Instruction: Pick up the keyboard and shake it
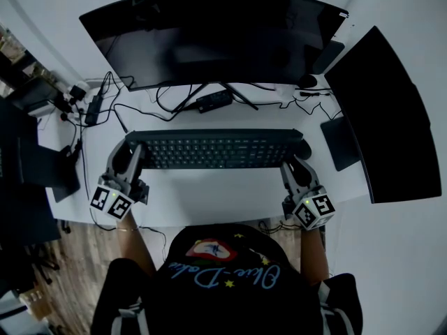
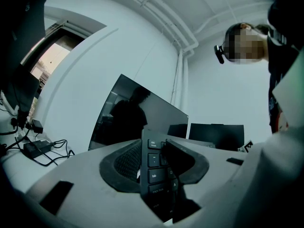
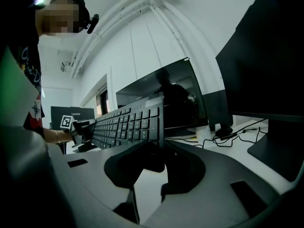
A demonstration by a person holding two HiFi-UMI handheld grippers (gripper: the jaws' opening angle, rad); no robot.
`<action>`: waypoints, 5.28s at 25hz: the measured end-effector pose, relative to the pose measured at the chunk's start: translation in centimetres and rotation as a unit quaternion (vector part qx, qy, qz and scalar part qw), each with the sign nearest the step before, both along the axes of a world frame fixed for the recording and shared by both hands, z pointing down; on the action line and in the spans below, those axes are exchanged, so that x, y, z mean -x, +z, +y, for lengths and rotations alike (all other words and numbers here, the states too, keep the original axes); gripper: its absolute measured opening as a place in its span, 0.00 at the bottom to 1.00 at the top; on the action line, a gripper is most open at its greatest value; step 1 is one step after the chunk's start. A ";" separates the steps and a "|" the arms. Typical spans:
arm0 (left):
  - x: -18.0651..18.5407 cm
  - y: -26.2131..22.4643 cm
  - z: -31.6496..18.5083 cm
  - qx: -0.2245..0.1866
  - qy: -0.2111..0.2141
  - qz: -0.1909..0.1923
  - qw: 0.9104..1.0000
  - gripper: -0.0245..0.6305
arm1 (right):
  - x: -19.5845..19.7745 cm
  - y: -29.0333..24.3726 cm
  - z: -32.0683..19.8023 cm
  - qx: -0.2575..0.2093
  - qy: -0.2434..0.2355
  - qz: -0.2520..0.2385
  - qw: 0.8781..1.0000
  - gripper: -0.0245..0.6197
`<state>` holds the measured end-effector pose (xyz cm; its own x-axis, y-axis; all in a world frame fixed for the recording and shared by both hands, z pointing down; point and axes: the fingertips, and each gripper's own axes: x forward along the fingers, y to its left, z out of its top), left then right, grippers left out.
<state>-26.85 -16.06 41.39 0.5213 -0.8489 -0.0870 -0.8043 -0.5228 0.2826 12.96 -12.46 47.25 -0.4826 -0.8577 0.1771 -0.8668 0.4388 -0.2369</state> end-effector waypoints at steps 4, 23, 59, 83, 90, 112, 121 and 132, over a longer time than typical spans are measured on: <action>-0.2 0.2 -0.3 0.010 -0.001 -0.003 1.000 0.25 | -0.3 0.2 -0.2 0.006 0.001 0.001 1.000 0.17; -0.8 5.9 -1.4 0.122 -0.001 0.004 0.993 0.26 | -0.7 4.0 -0.2 0.089 0.012 0.014 0.996 0.17; -0.9 16.7 -2.5 0.289 -0.006 0.006 0.957 0.27 | -0.8 12.1 -0.5 0.219 0.027 0.023 0.975 0.17; -1.2 19.8 -3.0 0.345 -0.009 -0.005 0.939 0.27 | -1.0 15.0 -0.4 0.277 0.036 0.028 0.960 0.17; -1.5 20.8 -3.1 0.355 -0.010 -0.008 0.935 0.27 | -1.1 15.7 -0.3 0.292 0.041 0.029 0.955 0.17; -1.5 22.4 -3.6 0.388 -0.044 -0.058 0.919 0.28 | -1.3 16.7 -0.9 0.300 0.049 0.053 0.951 0.19; -1.4 22.7 -3.6 0.395 -0.053 -0.077 0.914 0.29 | -1.3 16.6 -0.9 0.293 0.048 0.072 0.952 0.20; -1.6 22.3 -3.5 0.375 -0.056 -0.075 0.922 0.34 | -1.3 16.2 -1.1 0.268 0.042 0.109 0.956 0.22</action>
<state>-25.22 -19.60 63.68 0.3855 -0.6902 0.6124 -0.9008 -0.1378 0.4118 14.26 -13.60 63.49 -0.3180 -0.6490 0.6911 -0.9479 0.2324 -0.2179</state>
